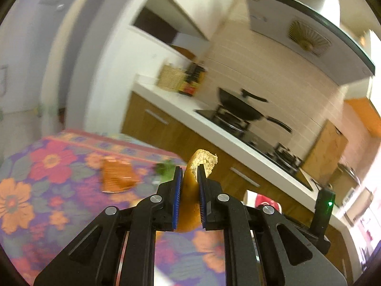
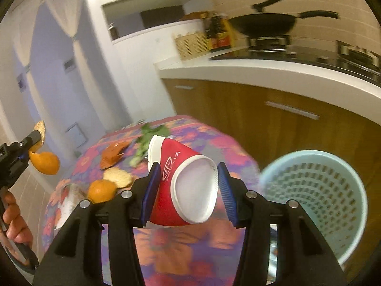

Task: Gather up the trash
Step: 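Carry the peel with the left tool while the right tool carries the cup over the basket, then open the left tool to drop the peel while the right tool drops the cup into the basket, then move both tools back to the table toward the orange and bread slice, then grasp the orange peel with the left tool while the right tool grasps the bread slice, then carry the peel with the left tool while the right tool carries the bread over the basket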

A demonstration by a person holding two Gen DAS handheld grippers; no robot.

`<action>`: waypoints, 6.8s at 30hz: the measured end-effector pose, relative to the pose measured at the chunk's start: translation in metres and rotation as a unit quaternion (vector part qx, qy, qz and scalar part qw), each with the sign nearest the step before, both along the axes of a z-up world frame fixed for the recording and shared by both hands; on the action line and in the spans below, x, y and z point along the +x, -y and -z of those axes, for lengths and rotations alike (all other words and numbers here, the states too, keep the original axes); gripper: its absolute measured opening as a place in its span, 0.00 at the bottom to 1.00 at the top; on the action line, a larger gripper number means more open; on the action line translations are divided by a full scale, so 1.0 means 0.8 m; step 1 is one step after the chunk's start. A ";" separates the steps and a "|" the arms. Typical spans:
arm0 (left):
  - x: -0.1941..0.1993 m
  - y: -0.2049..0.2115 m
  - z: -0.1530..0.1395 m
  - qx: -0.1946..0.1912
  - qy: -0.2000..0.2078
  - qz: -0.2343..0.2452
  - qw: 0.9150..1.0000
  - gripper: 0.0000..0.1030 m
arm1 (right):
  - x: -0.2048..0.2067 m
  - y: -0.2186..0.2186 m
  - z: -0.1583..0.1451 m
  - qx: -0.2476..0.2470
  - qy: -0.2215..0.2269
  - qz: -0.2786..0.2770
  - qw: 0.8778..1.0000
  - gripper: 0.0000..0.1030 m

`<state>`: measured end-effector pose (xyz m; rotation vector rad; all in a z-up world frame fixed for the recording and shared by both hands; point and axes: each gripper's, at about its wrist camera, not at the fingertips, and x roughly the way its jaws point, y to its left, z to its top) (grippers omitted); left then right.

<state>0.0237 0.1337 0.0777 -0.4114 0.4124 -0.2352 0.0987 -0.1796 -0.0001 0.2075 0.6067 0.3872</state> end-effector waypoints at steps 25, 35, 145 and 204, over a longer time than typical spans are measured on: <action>0.161 0.355 0.124 0.082 -0.133 0.202 0.967 0.11 | 0.034 0.239 0.132 0.008 -0.131 0.187 0.974 0.46; 0.184 0.378 0.166 0.103 -0.178 0.217 0.954 0.13 | 0.051 0.240 0.164 0.005 -0.166 0.179 0.970 0.48; 0.081 0.054 0.143 0.278 -0.201 -0.064 0.937 0.56 | 0.115 -0.160 0.066 0.018 -0.138 -0.162 0.977 0.48; 0.044 0.202 0.090 0.157 -0.088 0.078 0.981 0.25 | 0.005 0.074 0.042 -0.049 -0.048 0.040 0.997 0.02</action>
